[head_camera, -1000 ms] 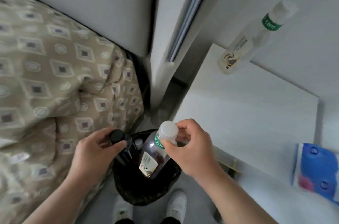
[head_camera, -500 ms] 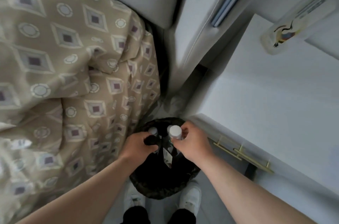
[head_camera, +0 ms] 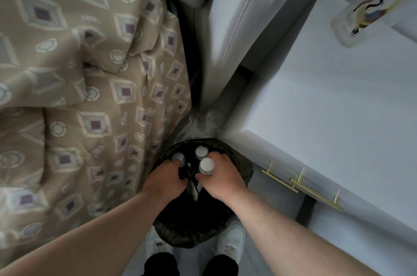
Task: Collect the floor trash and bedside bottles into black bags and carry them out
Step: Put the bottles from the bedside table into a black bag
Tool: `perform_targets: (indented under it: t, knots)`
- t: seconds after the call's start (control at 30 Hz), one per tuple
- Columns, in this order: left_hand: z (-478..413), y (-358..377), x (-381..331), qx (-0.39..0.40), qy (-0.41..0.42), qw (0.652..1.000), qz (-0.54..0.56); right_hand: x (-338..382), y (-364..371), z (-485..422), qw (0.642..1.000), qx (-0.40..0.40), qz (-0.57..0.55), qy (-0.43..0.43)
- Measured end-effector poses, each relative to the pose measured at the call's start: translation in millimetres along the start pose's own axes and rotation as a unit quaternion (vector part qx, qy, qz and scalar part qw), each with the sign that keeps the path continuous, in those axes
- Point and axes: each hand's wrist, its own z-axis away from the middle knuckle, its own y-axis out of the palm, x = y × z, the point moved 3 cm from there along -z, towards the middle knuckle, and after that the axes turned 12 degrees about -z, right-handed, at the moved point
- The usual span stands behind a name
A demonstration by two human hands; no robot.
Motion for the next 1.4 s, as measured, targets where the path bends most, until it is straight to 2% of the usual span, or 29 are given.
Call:
perform_targets:
  t: [0.1, 0.23, 0.37, 0.5, 0.57, 0.63, 0.8, 0.9, 1.07, 1.3, 1.4]
  knots:
    - [13.8, -19.0, -7.4, -0.025, -0.005, 1.0, 0.01, 15.9, -17.1, 16.0, 0.999, -0.022, -0.039, -0.019]
    - [50.8, -73.0, -29.1, -0.119, 0.009, 0.99, 0.075, 56.8, -62.2, 63.4, 0.984, -0.036, -0.165, -0.061]
    - [96.1, -140.7, -72.3, -0.236, 0.077, 0.955, 0.163, 96.2, -131.3, 119.8, 0.941, -0.049, -0.306, -0.136]
    - [127.3, -196.5, -132.4, -0.287, 0.139, 0.924, 0.213, 119.2, -217.7, 161.4, 0.897, -0.147, -0.36, -0.21]
    - [130.6, -211.2, -162.4, -0.288, 0.164, 0.925, 0.187, 121.1, -262.3, 170.9, 0.875, -0.216, -0.369, -0.229]
    - [123.8, -212.6, -190.8, -0.275, 0.178, 0.938, 0.112, 122.2, -306.1, 175.4, 0.851, -0.283, -0.367, -0.248]
    - [85.5, -178.3, -231.8, -0.159, 0.203, 0.96, -0.105, 143.6, -388.3, 164.4, 0.806, -0.39, -0.339, -0.289]
    - [72.6, -161.6, -234.2, -0.133, 0.197, 0.962, -0.135, 158.4, -416.5, 140.8, 0.823, -0.416, -0.283, -0.263]
    - [65.8, -158.0, -239.4, -0.136, 0.169, 0.967, -0.13, 160.5, -430.4, 94.0, 0.884, -0.356, -0.213, -0.214]
    - [66.9, -159.2, -241.9, -0.131, 0.166, 0.971, -0.111, 158.5, -437.4, 77.7, 0.883, -0.359, -0.216, -0.211]
    - [64.1, -157.0, -238.8, -0.138, 0.168, 0.971, -0.099, 156.4, -440.7, 80.5, 0.892, -0.361, -0.164, -0.215]
